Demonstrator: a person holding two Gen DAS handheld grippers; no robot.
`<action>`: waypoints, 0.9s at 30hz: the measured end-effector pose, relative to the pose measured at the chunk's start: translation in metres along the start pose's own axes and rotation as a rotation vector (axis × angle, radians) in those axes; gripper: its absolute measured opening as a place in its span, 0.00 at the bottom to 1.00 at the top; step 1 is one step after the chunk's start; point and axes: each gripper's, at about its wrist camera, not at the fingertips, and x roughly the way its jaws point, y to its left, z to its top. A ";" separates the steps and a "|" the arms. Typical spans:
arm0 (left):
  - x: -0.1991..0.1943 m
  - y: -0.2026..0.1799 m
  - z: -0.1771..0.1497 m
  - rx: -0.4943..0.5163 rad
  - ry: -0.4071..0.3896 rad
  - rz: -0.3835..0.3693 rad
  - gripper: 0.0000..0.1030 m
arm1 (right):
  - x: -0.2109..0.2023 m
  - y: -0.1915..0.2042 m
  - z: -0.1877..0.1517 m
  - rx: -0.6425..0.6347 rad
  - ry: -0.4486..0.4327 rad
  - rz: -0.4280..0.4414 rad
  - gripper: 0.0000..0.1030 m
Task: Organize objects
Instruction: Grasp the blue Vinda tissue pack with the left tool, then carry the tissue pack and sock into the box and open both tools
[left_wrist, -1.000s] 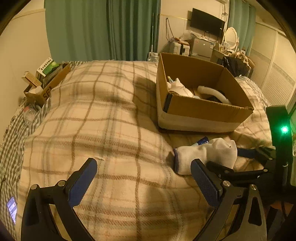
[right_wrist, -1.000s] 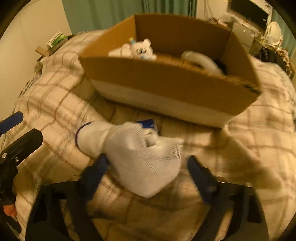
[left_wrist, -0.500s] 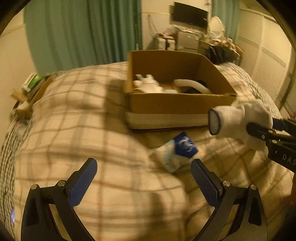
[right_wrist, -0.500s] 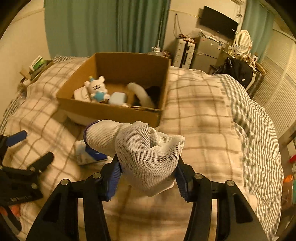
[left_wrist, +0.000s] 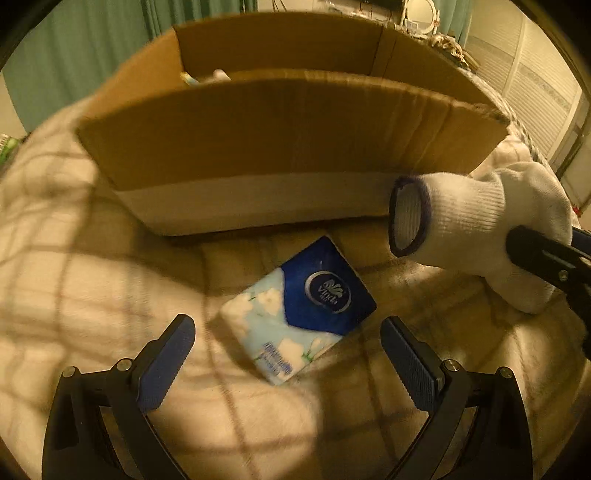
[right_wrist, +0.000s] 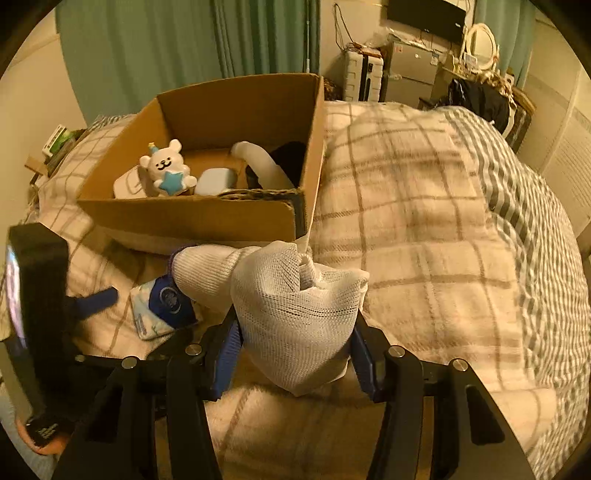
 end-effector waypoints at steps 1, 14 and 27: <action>0.006 0.000 0.002 -0.003 0.014 0.000 1.00 | 0.001 0.000 0.000 0.003 0.004 0.002 0.51; -0.018 0.005 -0.011 -0.052 0.012 -0.076 0.85 | -0.015 0.005 -0.008 -0.005 -0.032 -0.010 0.51; -0.155 0.017 -0.018 -0.046 -0.219 -0.103 0.85 | -0.110 0.024 -0.019 -0.017 -0.174 -0.033 0.50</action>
